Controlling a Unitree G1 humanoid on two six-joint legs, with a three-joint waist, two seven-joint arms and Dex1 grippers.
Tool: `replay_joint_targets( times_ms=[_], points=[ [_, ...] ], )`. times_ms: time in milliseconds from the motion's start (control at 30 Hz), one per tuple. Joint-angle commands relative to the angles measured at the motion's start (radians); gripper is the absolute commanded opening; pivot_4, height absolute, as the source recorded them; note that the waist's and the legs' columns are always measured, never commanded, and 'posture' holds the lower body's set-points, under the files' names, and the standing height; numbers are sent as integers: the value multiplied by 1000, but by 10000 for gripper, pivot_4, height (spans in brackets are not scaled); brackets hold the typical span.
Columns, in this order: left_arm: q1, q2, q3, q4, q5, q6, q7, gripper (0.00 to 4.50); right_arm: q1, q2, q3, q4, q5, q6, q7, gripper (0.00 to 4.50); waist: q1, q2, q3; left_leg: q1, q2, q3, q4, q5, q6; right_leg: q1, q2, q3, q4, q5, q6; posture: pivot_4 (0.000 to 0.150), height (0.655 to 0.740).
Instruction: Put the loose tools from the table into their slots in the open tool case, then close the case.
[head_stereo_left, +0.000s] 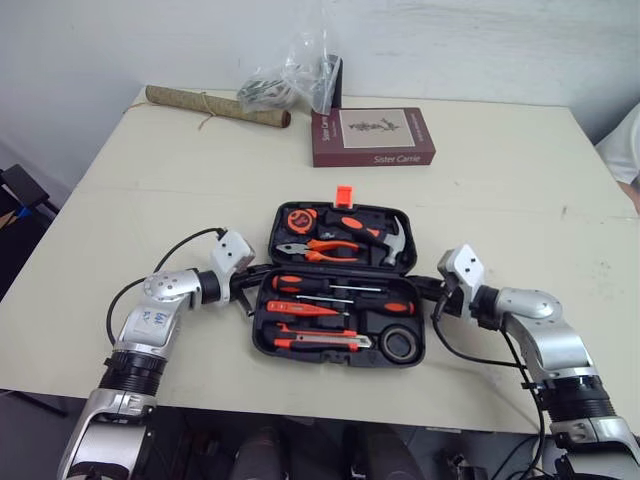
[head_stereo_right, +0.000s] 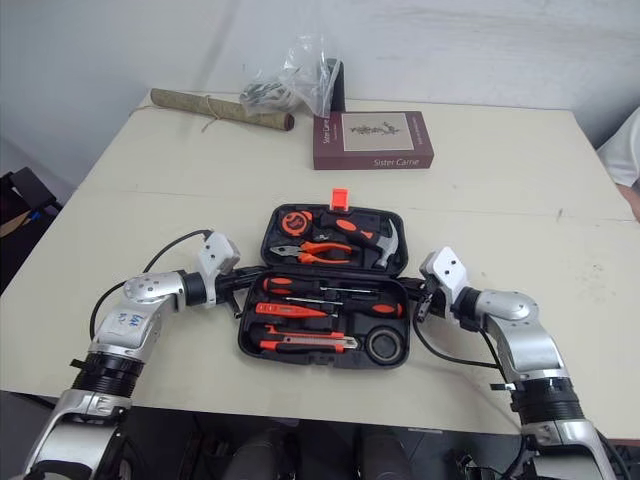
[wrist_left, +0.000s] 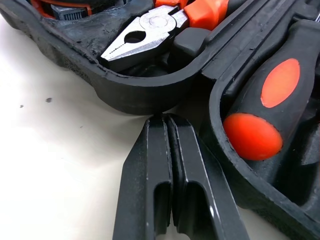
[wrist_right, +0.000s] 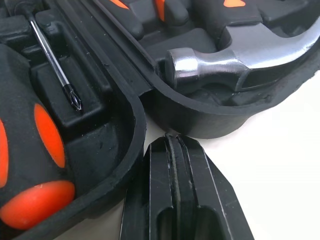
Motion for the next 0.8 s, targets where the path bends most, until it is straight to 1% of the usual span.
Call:
replay_joint_targets(
  times_ms=[33, 167, 200, 233, 267, 300, 333, 400, 433, 500, 533, 567, 633, 667, 733, 800],
  points=[
    [1, -2, 23, 14, 12, -27, 33, 530, -15, 7, 32, -28, 5, 32, 23, 0, -1, 0, 0, 0, 0, 0, 0, 0, 0, 0, 0, 0, 0, 0, 0, 1500, 7400],
    [39, 38, 54, -7, -3, -31, 15, 530, -7, -14, 10, -63, 22, 66, 41, 0, -6, 0, 0, 0, 0, 0, -1, 0, 0, -1, 0, 0, 0, 0, 0, 1500, 7400],
    [56, 57, 87, -26, -26, -23, 9, 530, -6, -29, -7, -76, 38, 98, 45, 0, -6, 0, 0, 0, 0, 0, -2, 0, 0, -1, 0, 0, 0, 0, 0, 1500, 7400],
    [71, 75, 135, -43, -47, -19, 20, 2816, -7, -48, -32, -93, 65, 148, 50, 0, -8, 0, 0, -1, 1, 0, -2, 0, -1, -2, 0, 0, 0, 0, 0, 1500, 7400],
    [85, 93, 180, -67, -77, -4, 25, 5763, -8, -74, -48, -118, 100, 226, 67, 3181, -9, 0, 0, -1, 1, 0, -3, 0, -1, -2, 0, 0, -1, 0, 0, 1500, 7400],
    [100, 112, 222, -99, -115, 5, 9, 8664, -13, -96, -68, -142, 129, 263, 79, 6722, -9, 1, 1, -2, 1, 0, -3, 0, -1, -3, 0, 0, -1, 0, 0, 1500, 7400],
    [112, 129, 250, -137, -138, 27, 7, 13623, -21, -110, -91, -161, 157, 309, 74, 10204, -8, 0, 1, -2, 1, 0, -3, 0, -1, -3, 0, 0, -1, 0, 0, 1500, 7400],
    [117, 161, 292, -218, -188, 169, 44, 23271, -63, -140, -137, -188, 206, 457, 24, 20455, -2, 0, 2, -3, 1, -1, -3, 0, 0, -3, -1, -1, -2, 0, 0, 1500, 7400],
    [103, 167, 312, -257, -245, 260, 49, 27471, -100, -161, -151, -194, 235, 570, 3, 25099, 1, 0, 2, -3, 0, -1, -2, 0, 0, -3, -1, -1, -2, 0, 0, 1500, 7400],
    [75, 172, 333, -312, -334, 404, 54, 37306, -160, -201, -151, -200, 274, 757, -21, 35892, 7, 0, 2, -3, -1, -1, -1, 0, 1, -2, -2, -1, -2, 0, 0, 1500, 7400],
    [27, 170, 323, -318, -365, 517, 81, 41953, -218, -225, -139, -182, 300, 894, -24, 40997, 11, 0, 2, -3, -1, -2, -1, 0, 1, -1, -3, -1, -2, 0, 0, 1500, 7400],
    [-6, 169, 314, -321, -383, 598, 106, 44791, -259, -240, -131, -170, 320, 988, -29, 44577, 14, 0, 2, -3, -2, -4, -1, 0, 1, -1, -3, -2, -2, 0, 0, 1500, 7400],
    [-89, 147, 299, -289, -383, 697, 174, 44791, -348, -234, -118, -118, 324, 1126, -74, 44577, 15, 0, 2, -5, -2, -5, -2, 0, 1, -2, -3, -3, -3, 0, 0, 1500, 7400],
    [-141, 127, 285, -249, -365, 737, 217, 44791, -403, -204, -125, -74, 325, 1186, -102, 44577, 14, 0, 2, -5, -2, -4, -2, 0, 1, -2, -3, -3, -3, 0, 0, 1500, 7400],
    [-217, 97, 261, -182, -339, 790, 269, 44791, -479, -155, -134, -10, 319, 1247, -149, 44577, 10, 0, 2, -6, -2, -4, -2, 0, 1, -3, -2, -3, -3, 0, 0, 1500, 7400],
    [-278, 78, 220, -109, -304, 794, 290, 44791, -528, -123, -111, 34, 292, 1254, -195, 44577, 6, 0, 2, -7, -2, -3, -2, 0, 1, -3, -2, -3, -2, 0, 0, 1500, 7400]
  ],
)
